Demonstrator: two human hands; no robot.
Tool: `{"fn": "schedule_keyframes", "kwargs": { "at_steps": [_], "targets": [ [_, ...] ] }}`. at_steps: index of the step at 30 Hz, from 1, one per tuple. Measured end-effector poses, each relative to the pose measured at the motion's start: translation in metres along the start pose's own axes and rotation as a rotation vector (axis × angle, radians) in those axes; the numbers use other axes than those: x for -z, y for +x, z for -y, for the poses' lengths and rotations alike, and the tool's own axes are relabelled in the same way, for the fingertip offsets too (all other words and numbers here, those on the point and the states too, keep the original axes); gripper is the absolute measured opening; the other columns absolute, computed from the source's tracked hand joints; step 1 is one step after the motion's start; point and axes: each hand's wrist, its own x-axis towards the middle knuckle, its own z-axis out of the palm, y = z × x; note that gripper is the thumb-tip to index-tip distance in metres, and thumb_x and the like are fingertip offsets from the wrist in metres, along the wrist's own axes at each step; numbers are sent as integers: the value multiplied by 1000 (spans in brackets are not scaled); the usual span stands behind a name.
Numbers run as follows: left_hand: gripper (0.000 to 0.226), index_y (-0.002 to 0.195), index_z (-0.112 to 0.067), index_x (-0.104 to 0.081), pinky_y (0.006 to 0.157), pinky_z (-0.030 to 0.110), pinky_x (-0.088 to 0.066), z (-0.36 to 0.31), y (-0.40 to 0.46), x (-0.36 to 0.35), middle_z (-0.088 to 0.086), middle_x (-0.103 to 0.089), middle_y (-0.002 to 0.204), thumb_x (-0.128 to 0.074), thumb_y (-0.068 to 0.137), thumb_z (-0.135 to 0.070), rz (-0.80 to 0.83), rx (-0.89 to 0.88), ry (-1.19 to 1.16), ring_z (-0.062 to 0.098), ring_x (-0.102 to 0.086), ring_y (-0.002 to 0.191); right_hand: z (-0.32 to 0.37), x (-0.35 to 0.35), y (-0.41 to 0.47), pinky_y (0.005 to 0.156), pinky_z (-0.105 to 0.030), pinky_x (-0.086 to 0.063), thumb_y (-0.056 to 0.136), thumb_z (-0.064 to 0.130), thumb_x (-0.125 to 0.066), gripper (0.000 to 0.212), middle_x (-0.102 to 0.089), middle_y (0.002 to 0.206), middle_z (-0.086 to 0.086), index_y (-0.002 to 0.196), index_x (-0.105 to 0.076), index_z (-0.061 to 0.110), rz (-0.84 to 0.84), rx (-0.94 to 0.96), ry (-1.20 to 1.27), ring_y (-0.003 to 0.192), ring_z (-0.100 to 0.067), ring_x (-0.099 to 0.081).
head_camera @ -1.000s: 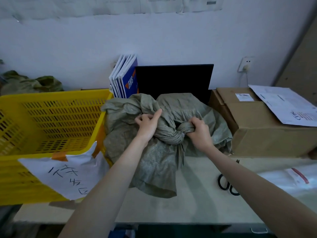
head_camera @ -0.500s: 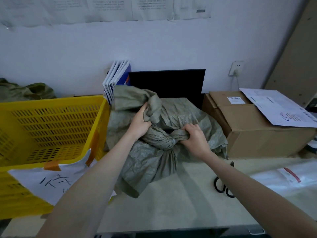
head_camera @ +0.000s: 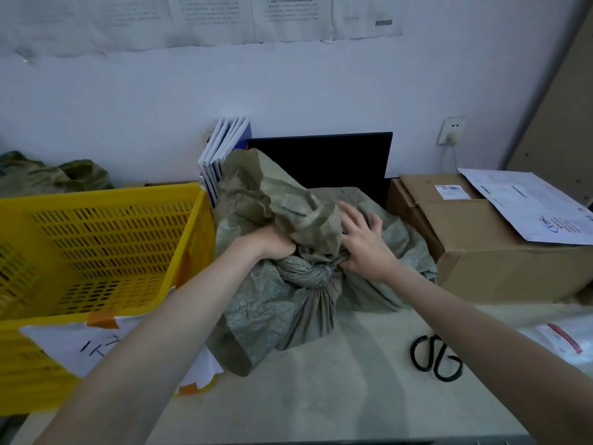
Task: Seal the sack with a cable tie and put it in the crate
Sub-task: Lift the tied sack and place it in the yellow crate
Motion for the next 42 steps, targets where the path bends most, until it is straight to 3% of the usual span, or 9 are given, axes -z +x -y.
{"fn": "schedule_keyframes", "kwargs": {
  "at_steps": [5, 11, 14, 17, 22, 27, 33, 38, 42],
  "targets": [
    [44, 136, -25, -46, 92, 27, -43, -14, -28, 0, 2, -53, 132, -47, 93, -28, -107, -157, 132, 19, -51, 112, -7, -4, 1, 106, -57, -8, 78, 20, -71, 49, -48, 142, -6, 126, -60, 20, -9, -70, 184, 128, -16, -18],
    [21, 101, -19, -67, 88, 43, -41, -42, -69, -25, 2, -68, 106, -58, 88, -32, -940, -711, 650, 25, -56, 104, -10, -2, 11, 99, -54, -19, 78, 26, -60, 46, -56, 133, -10, 123, -61, 16, -61, -54, 192, 128, -31, -40],
    [77, 145, -29, -31, 103, 67, -20, -39, -48, -26, 2, -29, 154, -56, 79, -59, -707, -431, 790, 34, -22, 141, -12, -2, 12, 97, -58, -23, 74, 19, -68, 49, -56, 134, -8, 122, -62, 14, -66, -21, 177, 124, -24, -34],
    [113, 151, -29, 8, 106, 71, -6, -24, -22, -22, -4, 14, 160, -53, 69, -78, -361, -86, 582, 36, 10, 146, -14, -3, 10, 99, -50, -18, 77, 28, -67, 39, -57, 131, 0, 116, -65, 18, -27, -41, 159, 127, -23, -41],
    [111, 153, -25, -1, 113, 62, -13, -11, -8, -12, -8, 7, 161, -59, 71, -73, -72, -50, 342, 27, 3, 148, -8, -3, 9, 97, -46, -26, 71, 25, -72, 58, -52, 123, 0, 119, -39, 24, -90, -133, 268, 120, -25, -47],
    [102, 150, -19, -18, 117, 48, -19, -1, -13, -8, -6, -6, 161, -65, 73, -66, -145, -155, 180, 19, -9, 147, -8, 1, 12, 101, -53, -24, 75, 19, -68, 67, -32, 153, 3, 137, -44, 24, 43, -16, 67, 143, -20, -23],
    [120, 150, -32, 5, 106, 71, 3, -12, -38, -49, -6, 30, 155, -58, 61, -81, -315, 106, 366, 35, 27, 142, -12, 5, 23, 97, -51, -33, 79, 15, -63, 32, -59, 114, 2, 111, -60, 19, -23, -146, 226, 116, -25, -45],
    [98, 145, -38, -15, 107, 66, -23, -4, -34, -58, 6, -1, 156, -77, 69, -48, -647, 186, 76, 34, -5, 145, -8, 26, 44, 68, -32, -37, 73, -4, -62, 18, -62, 86, -8, 87, -66, 7, -171, -148, 449, 83, -29, -54],
    [114, 147, -41, -4, 105, 64, -28, 1, -26, -52, 0, -4, 157, -82, 63, -50, -615, 168, -232, 30, -12, 144, -10, 38, 56, 70, -36, -44, 74, -5, -62, 18, -62, 84, -5, 86, -68, 9, -191, -139, 471, 82, -29, -57]
  ]
}}
